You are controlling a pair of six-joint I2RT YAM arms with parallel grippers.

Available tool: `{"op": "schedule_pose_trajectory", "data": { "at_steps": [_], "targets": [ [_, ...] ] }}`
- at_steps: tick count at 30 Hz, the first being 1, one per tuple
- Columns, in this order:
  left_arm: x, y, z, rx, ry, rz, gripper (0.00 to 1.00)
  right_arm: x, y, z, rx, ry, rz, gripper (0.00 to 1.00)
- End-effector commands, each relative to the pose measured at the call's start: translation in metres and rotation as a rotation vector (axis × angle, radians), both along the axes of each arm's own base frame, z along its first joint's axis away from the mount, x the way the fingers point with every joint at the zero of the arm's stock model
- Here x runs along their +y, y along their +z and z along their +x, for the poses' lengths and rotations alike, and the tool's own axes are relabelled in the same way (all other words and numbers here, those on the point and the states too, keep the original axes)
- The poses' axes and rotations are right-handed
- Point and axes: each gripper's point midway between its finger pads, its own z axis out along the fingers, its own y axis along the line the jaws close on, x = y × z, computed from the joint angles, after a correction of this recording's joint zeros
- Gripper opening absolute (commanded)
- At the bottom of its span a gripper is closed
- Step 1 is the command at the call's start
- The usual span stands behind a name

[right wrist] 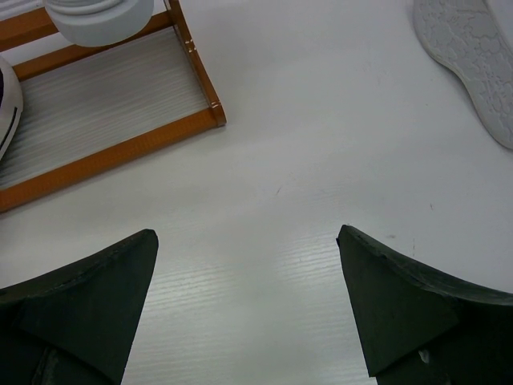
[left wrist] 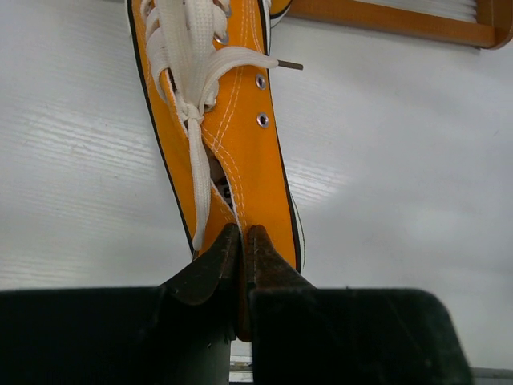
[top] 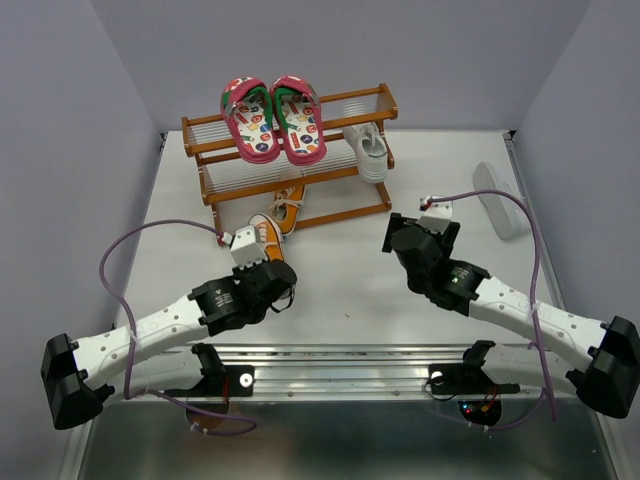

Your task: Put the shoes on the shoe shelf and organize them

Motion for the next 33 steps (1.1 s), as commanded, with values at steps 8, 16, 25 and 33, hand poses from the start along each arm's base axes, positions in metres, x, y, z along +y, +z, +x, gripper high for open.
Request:
{"op": "schedule_pose_trajectory", "data": {
  "at_steps": [8, 16, 25, 33],
  "targets": [
    [-0.040, 0.034, 0.013, -0.115, -0.148, -0.119, 0.00, -0.005, 0.019, 0.002, -0.063, -0.028, 0.056, 1.00],
    [-0.037, 0.025, 0.007, -0.074, -0.146, -0.116, 0.00, -0.005, 0.018, 0.002, -0.061, -0.030, 0.055, 1.00],
    [0.018, 0.022, 0.008, -0.065, -0.014, 0.095, 0.00, -0.003, 0.017, 0.003, -0.058, -0.025, 0.057, 1.00],
    [0.021, 0.038, 0.049, -0.164, 0.001, 0.103, 0.00, 0.001, 0.017, 0.005, -0.050, -0.013, 0.058, 1.00]
  ]
}}
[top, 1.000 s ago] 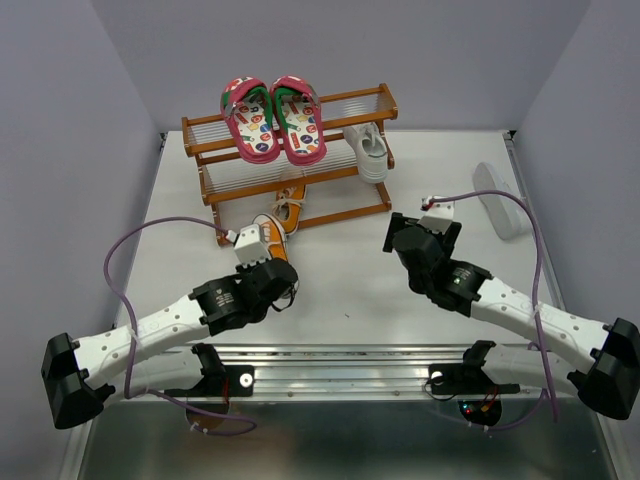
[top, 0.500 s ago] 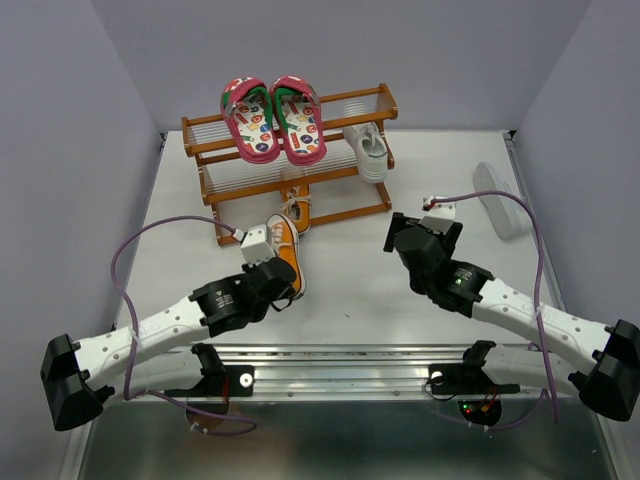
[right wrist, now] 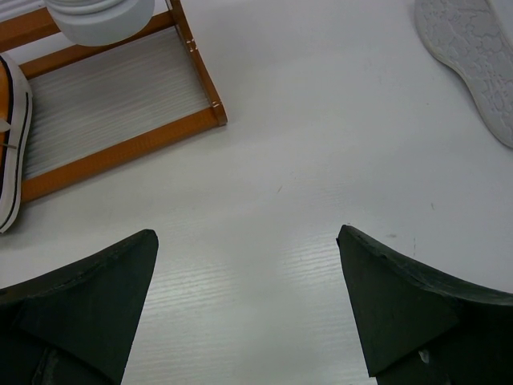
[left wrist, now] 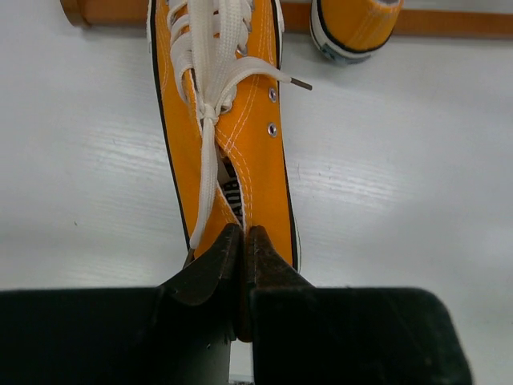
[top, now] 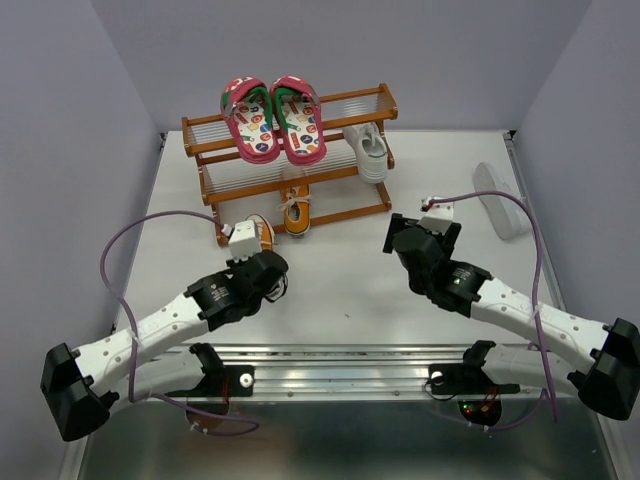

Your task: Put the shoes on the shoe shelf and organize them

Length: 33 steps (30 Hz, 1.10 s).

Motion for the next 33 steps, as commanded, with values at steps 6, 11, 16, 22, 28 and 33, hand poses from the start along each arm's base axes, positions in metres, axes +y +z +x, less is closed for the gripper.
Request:
{"op": "schedule_pose_trajectory", "data": {
  "at_steps": [6, 11, 16, 22, 28, 33],
  "targets": [
    [0.009, 0.069, 0.080, -0.274, 0.043, 0.012, 0.00, 0.002, 0.017, 0.006, -0.049, -0.015, 0.048, 1.00],
    [0.003, 0.063, 0.104, -0.275, 0.010, 0.025, 0.00, 0.005, 0.017, 0.007, -0.044, -0.008, 0.051, 1.00],
    [-0.001, 0.068, 0.122, -0.306, 0.011, 0.040, 0.00, 0.007, 0.016, 0.008, -0.039, 0.001, 0.050, 1.00],
    [-0.005, 0.067, 0.140, -0.347, -0.010, 0.061, 0.00, 0.007, 0.015, 0.008, -0.036, 0.000, 0.044, 1.00],
    [-0.002, 0.059, 0.152, -0.395, 0.006, 0.074, 0.00, 0.007, 0.015, 0.007, -0.037, 0.000, 0.045, 1.00],
    [-0.003, 0.053, 0.163, -0.404, 0.013, 0.091, 0.00, 0.005, 0.014, 0.006, -0.037, -0.001, 0.043, 1.00]
  ]
}}
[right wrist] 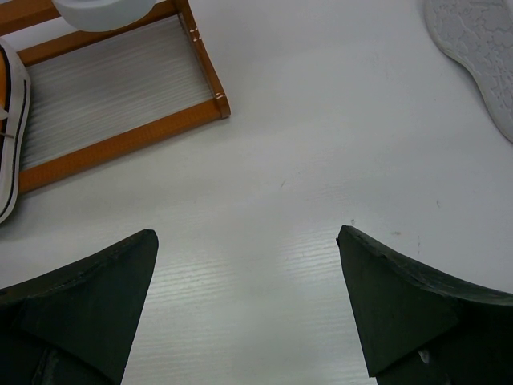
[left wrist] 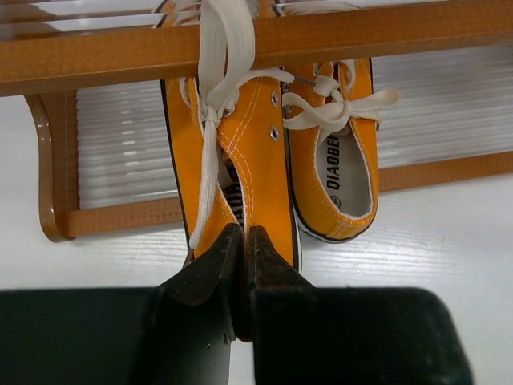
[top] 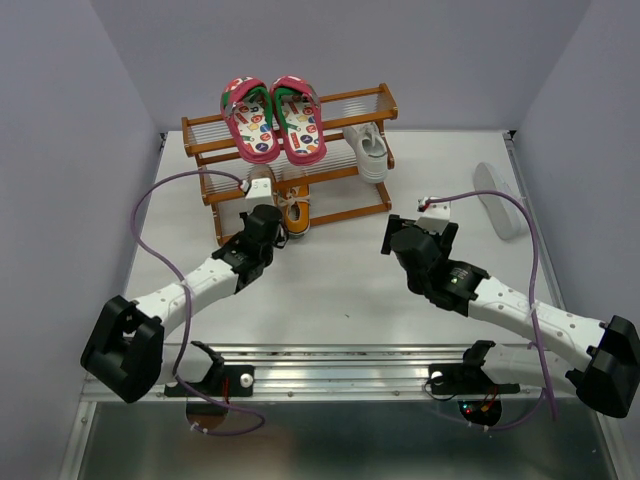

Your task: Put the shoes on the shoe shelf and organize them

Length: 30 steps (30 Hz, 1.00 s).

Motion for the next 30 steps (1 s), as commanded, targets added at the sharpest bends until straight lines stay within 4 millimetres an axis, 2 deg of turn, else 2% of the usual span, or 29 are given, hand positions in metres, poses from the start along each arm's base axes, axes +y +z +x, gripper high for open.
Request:
{"op": "schedule_pose_trajectory", "data": {
  "at_steps": [1, 11, 19, 20, 22, 23, 24, 27, 30],
  "targets": [
    [-0.003, 0.044, 0.029, -0.186, 0.042, -0.061, 0.00, 0.001, 0.020, 0.005, -0.055, -0.016, 0.051, 1.00],
    [0.010, 0.031, 0.044, -0.174, 0.090, -0.020, 0.00, 0.000, 0.020, 0.005, -0.056, -0.015, 0.049, 1.00],
    [0.008, 0.015, 0.055, -0.134, 0.088, -0.054, 0.00, -0.003, 0.023, 0.006, -0.063, -0.031, 0.027, 1.00],
    [0.007, 0.012, 0.057, -0.124, 0.090, -0.052, 0.17, -0.007, 0.024, 0.008, -0.064, -0.041, 0.024, 1.00],
    [0.006, 0.007, 0.057, -0.107, 0.086, -0.046, 0.38, -0.010, 0.022, 0.011, -0.058, -0.047, 0.028, 1.00],
    [0.005, 0.006, 0.057, -0.102, 0.086, -0.047, 0.54, -0.011, 0.021, 0.012, -0.052, -0.047, 0.029, 1.00],
    [0.005, 0.005, 0.056, -0.097, 0.083, -0.049, 0.61, -0.019, 0.020, 0.016, -0.046, -0.067, 0.031, 1.00],
    [0.005, 0.005, 0.051, -0.080, 0.081, -0.062, 0.67, -0.027, 0.020, 0.025, -0.030, -0.078, 0.052, 1.00],
    [0.004, 0.008, 0.042, -0.060, 0.070, -0.075, 0.70, -0.048, 0.021, 0.044, -0.005, -0.119, 0.078, 1.00]
  ]
}}
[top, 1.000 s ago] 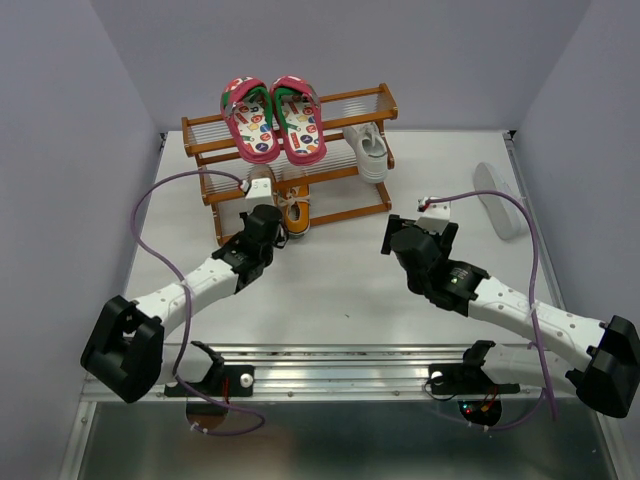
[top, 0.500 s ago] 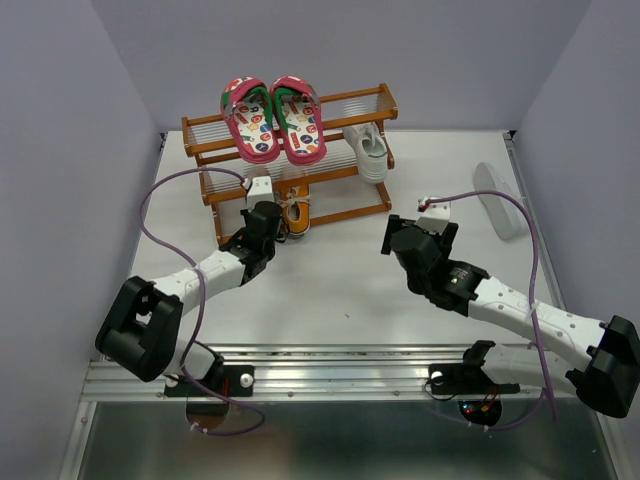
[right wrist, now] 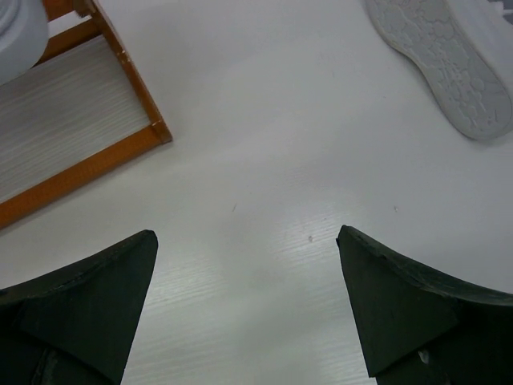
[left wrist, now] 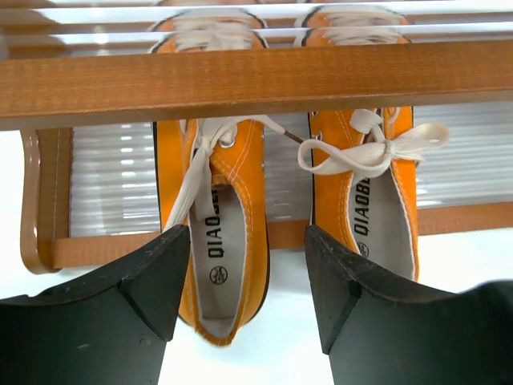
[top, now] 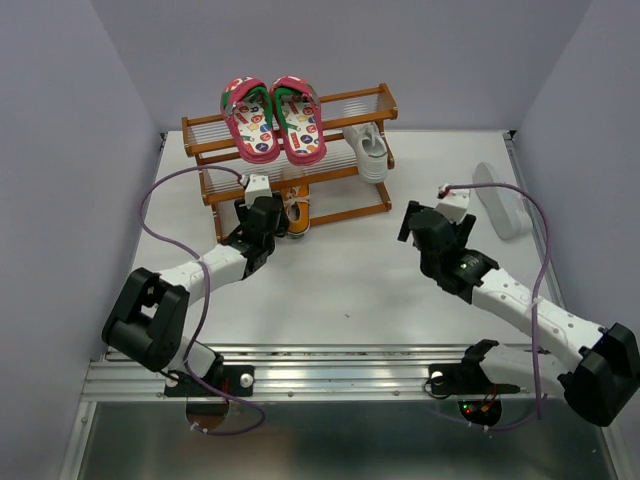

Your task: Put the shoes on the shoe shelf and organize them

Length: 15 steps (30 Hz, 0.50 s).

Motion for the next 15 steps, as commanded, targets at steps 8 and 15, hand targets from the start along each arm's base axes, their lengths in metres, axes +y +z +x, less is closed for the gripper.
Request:
{"op": "schedule_pose_trajectory", "data": {
  "at_steps": [8, 15],
  "targets": [
    [-0.002, 0.059, -0.046, -0.045, -0.018, -0.068, 0.78, -0.111, 0.012, 0.092, 0.063, -0.211, 0.215, 1.00],
    [-0.009, 0.066, -0.079, -0.005, -0.072, -0.079, 0.80, -0.158, 0.013, 0.140, 0.081, -0.325, 0.161, 1.00]
  ]
}}
